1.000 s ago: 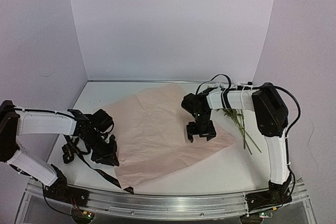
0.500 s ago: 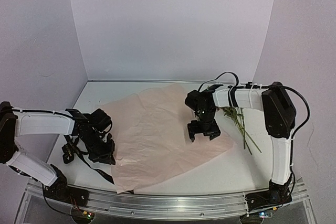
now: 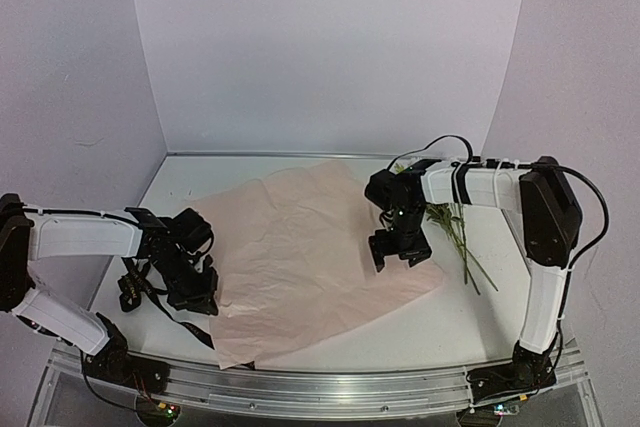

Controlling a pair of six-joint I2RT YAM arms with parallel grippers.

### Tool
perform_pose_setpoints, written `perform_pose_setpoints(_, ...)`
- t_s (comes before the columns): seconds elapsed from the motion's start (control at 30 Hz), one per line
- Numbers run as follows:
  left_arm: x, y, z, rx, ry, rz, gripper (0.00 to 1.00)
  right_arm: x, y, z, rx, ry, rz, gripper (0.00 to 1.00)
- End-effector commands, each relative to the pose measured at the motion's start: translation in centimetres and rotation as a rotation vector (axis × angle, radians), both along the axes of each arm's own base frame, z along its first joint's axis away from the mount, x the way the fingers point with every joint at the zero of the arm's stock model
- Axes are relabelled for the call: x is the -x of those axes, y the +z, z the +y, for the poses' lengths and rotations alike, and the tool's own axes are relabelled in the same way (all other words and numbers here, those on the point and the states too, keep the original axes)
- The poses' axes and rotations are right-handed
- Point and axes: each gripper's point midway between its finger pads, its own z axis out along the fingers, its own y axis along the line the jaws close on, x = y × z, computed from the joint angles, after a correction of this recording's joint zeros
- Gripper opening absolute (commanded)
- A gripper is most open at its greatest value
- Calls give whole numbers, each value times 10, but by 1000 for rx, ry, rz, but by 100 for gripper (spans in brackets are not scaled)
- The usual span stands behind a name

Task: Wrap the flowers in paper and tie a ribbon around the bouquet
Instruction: Unfold the folded wrapping paper at the center of the board.

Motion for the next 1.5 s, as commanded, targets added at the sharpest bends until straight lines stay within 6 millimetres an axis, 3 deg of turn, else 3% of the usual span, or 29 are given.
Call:
perform_pose_setpoints(0.0, 1, -2, 22, -96, 49, -14, 0, -4, 6, -15, 2, 4, -12, 72)
perform_pose_setpoints(0.3, -10, 2, 31, -128, 86, -41, 0, 13, -15, -24, 4, -55, 38, 53)
perform_pose_setpoints(0.47, -34, 10, 36, -138, 99, -75, 0, 31, -30, -29, 8, -89, 67, 45)
perform_pose_setpoints(0.63, -72, 20, 42, -137, 118, -118, 0, 66, -38, -27, 65, -72, 76, 37)
perform_pose_setpoints(0.7, -91, 22, 46, -139, 131, -135, 0, 83, -40, -25, 91, -74, 66, 34)
perform_pose_setpoints(0.8, -126, 17, 56, -150, 158, -163, 0, 108, -39, -7, 113, -55, 14, 33)
perform_pose_setpoints(0.9, -173, 11, 67, -177, 173, -199, 0, 122, -30, 43, 24, -37, -28, 33)
perform_pose_setpoints(1.0, -220, -1, 73, -209, 164, -224, 0, 119, -8, 102, -105, 1, -3, 36)
perform_pose_setpoints(1.2, -328, 7, 84, -311, 40, -411, 0, 101, 35, 158, -267, 63, -7, 49)
perform_pose_setpoints(1.27, -350, 4, 96, -384, -27, -448, 0, 88, 50, 151, -259, 87, -44, 56)
perform_pose_setpoints(1.37, -374, 17, 98, -382, -75, -510, 1, 63, 53, 119, -259, 20, -15, 66)
perform_pose_setpoints(1.47, -389, 42, 96, -381, -61, -582, 12, 47, 55, 84, -265, -32, -6, 76)
